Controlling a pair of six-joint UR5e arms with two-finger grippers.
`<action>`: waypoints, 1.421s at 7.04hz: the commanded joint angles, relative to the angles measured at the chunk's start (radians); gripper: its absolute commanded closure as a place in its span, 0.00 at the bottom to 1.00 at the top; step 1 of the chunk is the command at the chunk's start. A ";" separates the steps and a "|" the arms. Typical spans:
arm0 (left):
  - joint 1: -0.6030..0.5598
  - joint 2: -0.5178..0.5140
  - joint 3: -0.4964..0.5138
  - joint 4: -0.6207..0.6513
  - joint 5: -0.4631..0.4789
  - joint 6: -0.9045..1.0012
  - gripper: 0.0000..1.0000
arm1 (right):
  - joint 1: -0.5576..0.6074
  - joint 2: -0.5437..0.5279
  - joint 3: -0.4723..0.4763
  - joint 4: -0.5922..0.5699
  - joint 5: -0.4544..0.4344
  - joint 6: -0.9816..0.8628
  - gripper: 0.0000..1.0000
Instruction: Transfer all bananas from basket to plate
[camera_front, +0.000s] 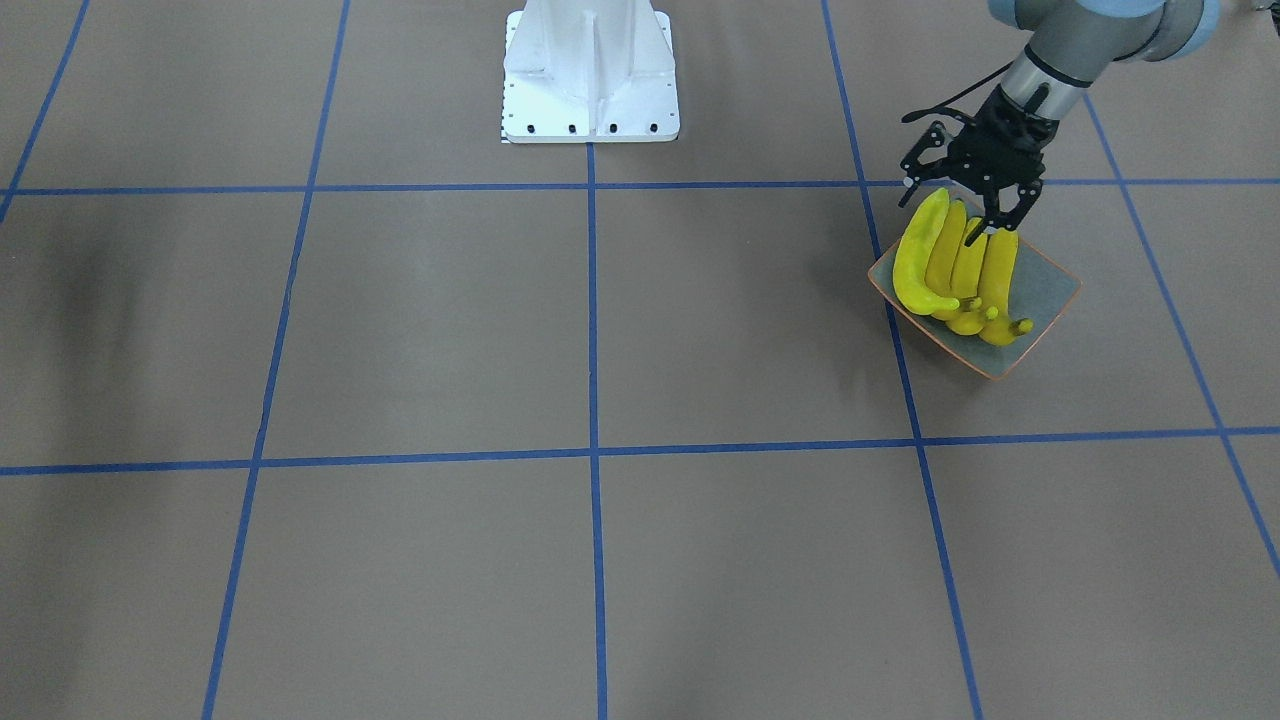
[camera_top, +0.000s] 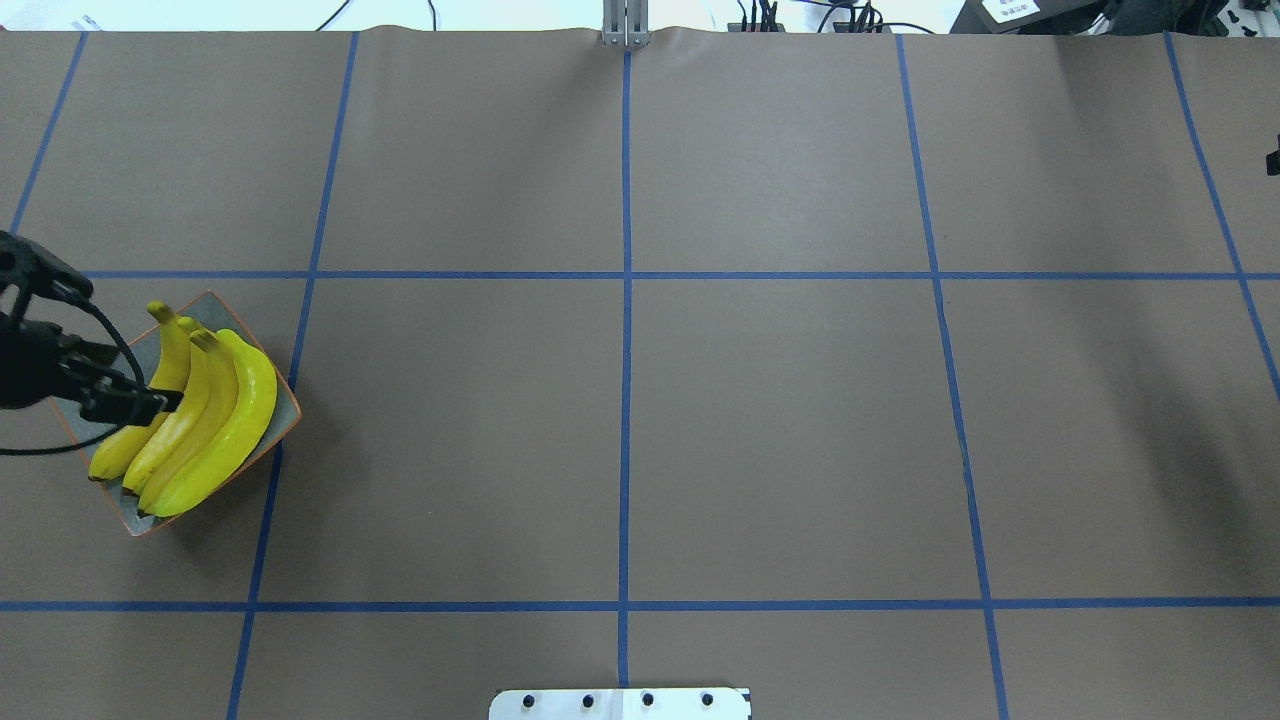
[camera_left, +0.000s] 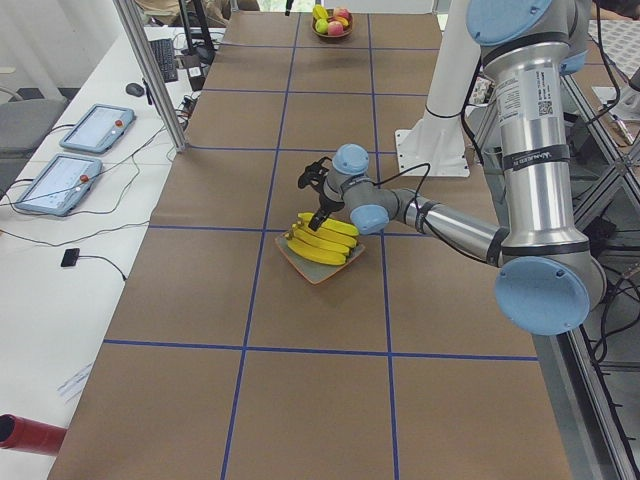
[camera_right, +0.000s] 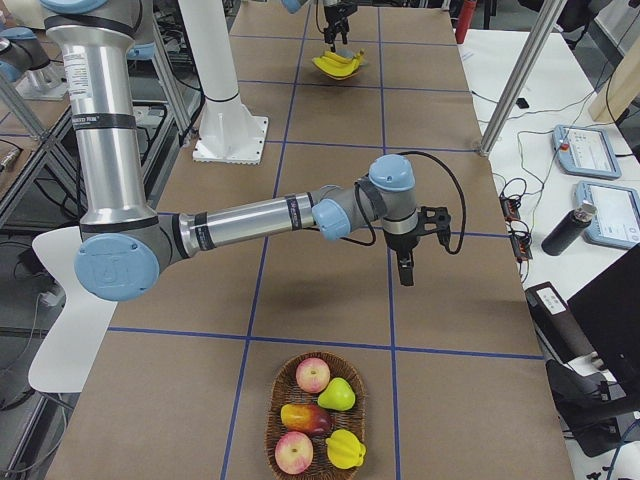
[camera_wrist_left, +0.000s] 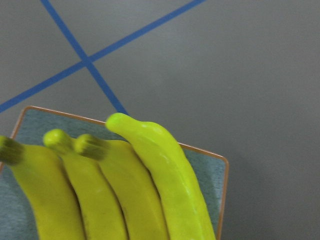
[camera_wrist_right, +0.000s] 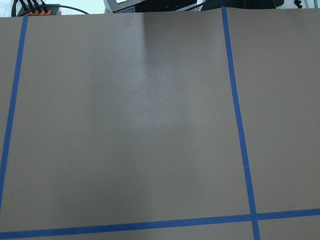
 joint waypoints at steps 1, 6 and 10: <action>-0.201 -0.066 -0.002 0.250 -0.046 0.206 0.00 | 0.043 -0.068 -0.006 -0.002 0.008 -0.131 0.00; -0.631 -0.120 0.182 0.619 -0.280 0.778 0.00 | 0.191 -0.168 -0.091 -0.053 0.163 -0.414 0.00; -0.749 -0.064 0.261 0.619 -0.354 0.767 0.00 | 0.211 -0.186 -0.086 -0.051 0.160 -0.401 0.00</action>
